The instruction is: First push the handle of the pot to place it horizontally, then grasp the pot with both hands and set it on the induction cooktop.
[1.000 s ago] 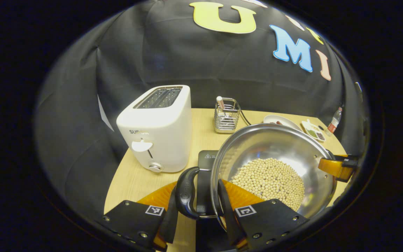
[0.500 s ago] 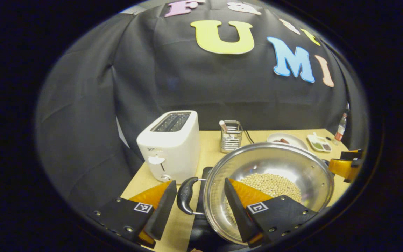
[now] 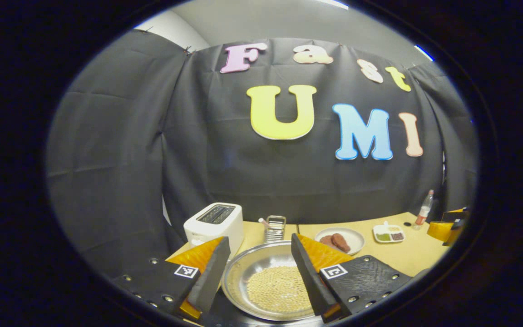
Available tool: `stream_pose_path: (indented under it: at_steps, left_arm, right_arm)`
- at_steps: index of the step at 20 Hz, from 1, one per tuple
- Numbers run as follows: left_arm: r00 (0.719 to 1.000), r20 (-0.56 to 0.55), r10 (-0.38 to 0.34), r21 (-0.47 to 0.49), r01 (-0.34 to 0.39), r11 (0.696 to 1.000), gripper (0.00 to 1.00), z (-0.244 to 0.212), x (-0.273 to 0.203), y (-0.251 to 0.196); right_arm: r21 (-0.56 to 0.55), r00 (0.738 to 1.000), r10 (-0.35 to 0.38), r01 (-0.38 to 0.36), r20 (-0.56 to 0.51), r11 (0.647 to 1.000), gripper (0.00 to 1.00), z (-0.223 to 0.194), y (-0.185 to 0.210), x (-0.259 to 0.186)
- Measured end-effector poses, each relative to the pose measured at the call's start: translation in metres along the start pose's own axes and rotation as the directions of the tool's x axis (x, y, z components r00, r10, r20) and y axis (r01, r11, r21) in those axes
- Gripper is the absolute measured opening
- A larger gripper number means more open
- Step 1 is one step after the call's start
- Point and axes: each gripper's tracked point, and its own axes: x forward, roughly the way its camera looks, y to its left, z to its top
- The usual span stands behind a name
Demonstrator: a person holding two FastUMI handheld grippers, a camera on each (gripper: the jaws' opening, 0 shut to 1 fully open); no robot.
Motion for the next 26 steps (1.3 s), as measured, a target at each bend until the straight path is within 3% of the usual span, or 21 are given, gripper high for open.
stream_pose_path:
  at_steps: [7, 8, 13, 19, 26]
  left_arm:
    - [0.997, 0.063, -0.051, 0.005, 0.051, 0.999, 0.84, 0.040, -0.089, -0.106]
    - [0.996, 0.074, -0.058, 0.005, 0.058, 0.998, 0.79, 0.045, -0.102, -0.118]
    - [0.988, 0.128, -0.086, 0.030, 0.082, 0.996, 0.79, 0.067, -0.162, -0.165]
    - [0.979, 0.174, -0.106, 0.028, 0.103, 0.994, 0.79, 0.086, -0.218, -0.184]
    - [0.974, 0.204, -0.103, 0.051, 0.095, 0.994, 0.79, 0.098, -0.258, -0.157]
  right_arm:
    - [-0.008, 0.993, -0.014, 0.015, 0.117, 1.000, 0.98, 0.020, -0.082, -0.082]
    - [-0.015, 0.991, -0.018, 0.021, 0.136, 1.000, 0.96, 0.022, -0.092, -0.092]
    - [0.004, 0.984, -0.017, 0.016, 0.175, 1.000, 0.96, 0.020, -0.125, -0.145]
    - [0.011, 0.976, -0.030, 0.028, 0.216, 1.000, 0.98, 0.027, -0.141, -0.187]
    - [0.036, 0.963, -0.061, 0.053, 0.263, 0.998, 0.98, 0.036, -0.130, -0.221]
